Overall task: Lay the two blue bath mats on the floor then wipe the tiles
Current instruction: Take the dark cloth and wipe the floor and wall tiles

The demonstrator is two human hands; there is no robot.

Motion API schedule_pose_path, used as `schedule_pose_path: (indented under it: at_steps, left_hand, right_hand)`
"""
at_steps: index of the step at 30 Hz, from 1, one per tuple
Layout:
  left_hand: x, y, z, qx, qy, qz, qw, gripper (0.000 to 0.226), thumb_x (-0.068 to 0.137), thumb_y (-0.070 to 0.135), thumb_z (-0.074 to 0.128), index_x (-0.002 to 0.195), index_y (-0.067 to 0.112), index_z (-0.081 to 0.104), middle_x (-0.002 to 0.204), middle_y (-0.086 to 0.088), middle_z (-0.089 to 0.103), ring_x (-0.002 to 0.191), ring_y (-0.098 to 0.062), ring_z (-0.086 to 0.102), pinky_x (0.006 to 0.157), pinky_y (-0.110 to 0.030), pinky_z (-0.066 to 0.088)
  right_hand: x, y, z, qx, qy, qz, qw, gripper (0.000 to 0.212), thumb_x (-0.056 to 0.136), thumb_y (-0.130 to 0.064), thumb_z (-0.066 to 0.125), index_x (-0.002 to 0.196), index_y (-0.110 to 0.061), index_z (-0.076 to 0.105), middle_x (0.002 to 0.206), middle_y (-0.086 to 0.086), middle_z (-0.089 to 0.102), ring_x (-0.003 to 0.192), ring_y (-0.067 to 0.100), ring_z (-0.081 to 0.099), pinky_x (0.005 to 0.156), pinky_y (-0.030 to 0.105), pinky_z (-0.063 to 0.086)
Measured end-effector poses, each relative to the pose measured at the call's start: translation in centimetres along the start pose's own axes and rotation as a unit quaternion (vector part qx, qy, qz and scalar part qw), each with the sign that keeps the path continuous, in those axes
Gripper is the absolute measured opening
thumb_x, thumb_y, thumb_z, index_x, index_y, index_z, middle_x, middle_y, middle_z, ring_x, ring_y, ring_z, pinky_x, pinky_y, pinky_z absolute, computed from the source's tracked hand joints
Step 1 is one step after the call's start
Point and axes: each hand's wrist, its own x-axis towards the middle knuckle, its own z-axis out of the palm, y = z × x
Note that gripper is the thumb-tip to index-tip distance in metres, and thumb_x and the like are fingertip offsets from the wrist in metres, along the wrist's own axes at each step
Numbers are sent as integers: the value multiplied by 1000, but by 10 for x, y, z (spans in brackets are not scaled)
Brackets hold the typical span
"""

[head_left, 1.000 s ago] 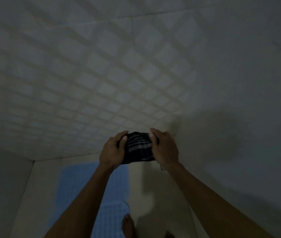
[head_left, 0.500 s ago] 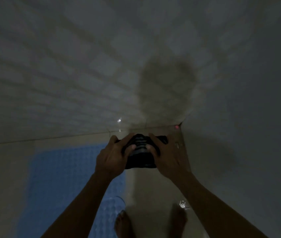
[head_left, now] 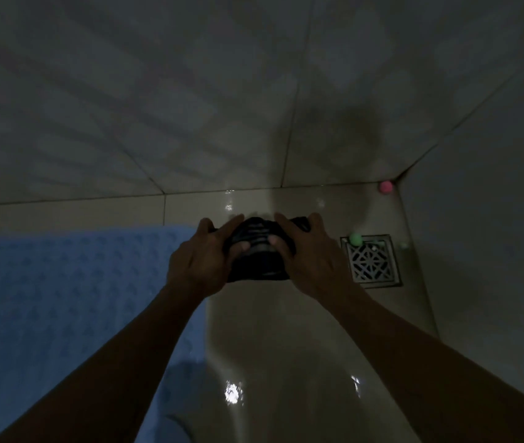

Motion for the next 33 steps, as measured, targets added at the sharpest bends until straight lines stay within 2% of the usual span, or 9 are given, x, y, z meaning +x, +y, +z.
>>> schedule_pose_path:
  at_steps: [5,13,19,23,25,27,29,33]
  left_hand:
    - [56,-21,48,10,34,6,999,62,96,65,33,154,43,26,125,-8,46,103,-33,61,80,-40,53]
    - [120,-37,73,53,84,3,995,60,97,66,32,153,47,24,127,-9,46,103,-39,62,81,-40,49]
    - [138,-44,87,76,110,4,991,57,98,65,30,152,48,22,126,-8,44,103,-34,60,76,-41,51]
    - [139,-47,105,96,110,3,989,56,101,60,30,154,44,18,127,-7,41,113,-28,47,73,-38,48]
    - [137,-48,115,100,124,11,987,56,103,56,30,155,40,16,126,-6,39,113,-27,43,69,-37,48]
    - [133,-51,123,91,150,21,984,51,104,51,31,153,38,21,125,-6,42,111,-28,46,70,-39,50]
    - [129,-51,132,106,174,20,979,47,105,48,29,151,38,26,121,-7,49,105,-29,50,76,-42,48]
    - [130,-52,141,133,200,9,971,53,102,51,22,154,38,25,115,-8,52,96,-28,50,75,-40,43]
  right_hand:
    - [55,27,41,2,26,-15,1000,53,103,-53,36,155,-40,30,156,12,26,120,36,54,93,38,48]
    - [121,42,70,-29,81,-25,996,51,103,-58,34,151,-42,33,149,8,33,113,37,58,89,40,49]
    - [143,49,91,-41,102,-29,994,50,103,-57,34,151,-43,33,146,6,37,114,31,58,86,39,49]
    - [145,52,103,-83,100,-13,991,50,104,-56,33,152,-43,31,147,6,33,124,29,49,91,44,45]
    - [145,56,109,-86,121,-19,989,50,103,-54,38,151,-41,35,143,10,38,121,33,48,86,43,46]
    - [145,60,118,-99,149,-31,983,50,101,-52,44,149,-37,42,136,13,47,114,36,52,81,44,47]
    - [145,64,125,-124,175,-34,976,52,98,-53,43,148,-37,45,128,13,54,106,36,55,77,45,48]
    - [146,66,128,-138,177,-33,974,54,97,-55,40,147,-38,45,120,11,57,101,35,56,75,44,48]
